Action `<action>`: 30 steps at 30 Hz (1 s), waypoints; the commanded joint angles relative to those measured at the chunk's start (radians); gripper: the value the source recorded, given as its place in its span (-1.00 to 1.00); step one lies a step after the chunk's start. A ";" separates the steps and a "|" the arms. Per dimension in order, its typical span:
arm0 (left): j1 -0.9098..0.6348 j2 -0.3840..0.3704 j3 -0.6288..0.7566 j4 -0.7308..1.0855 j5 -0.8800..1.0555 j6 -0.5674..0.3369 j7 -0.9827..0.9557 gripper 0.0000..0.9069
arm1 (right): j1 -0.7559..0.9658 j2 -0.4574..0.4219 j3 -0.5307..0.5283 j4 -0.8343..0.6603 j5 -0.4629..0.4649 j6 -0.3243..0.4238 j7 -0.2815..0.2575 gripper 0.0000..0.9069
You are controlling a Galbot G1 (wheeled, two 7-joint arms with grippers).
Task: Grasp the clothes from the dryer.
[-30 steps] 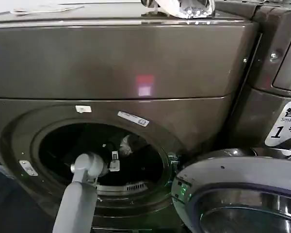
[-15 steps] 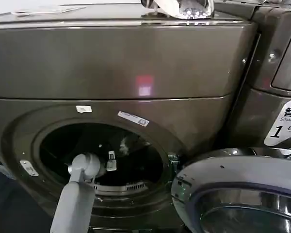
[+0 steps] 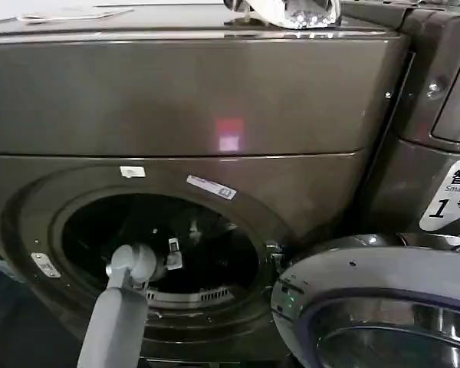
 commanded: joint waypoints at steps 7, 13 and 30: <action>-0.007 -0.010 0.002 -0.064 -0.291 0.111 -0.471 -1.00 | 0.003 0.008 -0.011 0.007 -0.002 0.005 -0.002 1.00; 0.014 -0.040 -0.029 -0.115 -0.410 0.231 -0.764 -1.00 | 0.006 0.015 -0.025 0.013 -0.003 0.011 -0.008 1.00; 0.106 -0.149 -0.058 -0.253 -1.036 0.380 -1.408 -1.00 | 0.008 0.019 -0.051 0.034 -0.018 -0.011 -0.006 1.00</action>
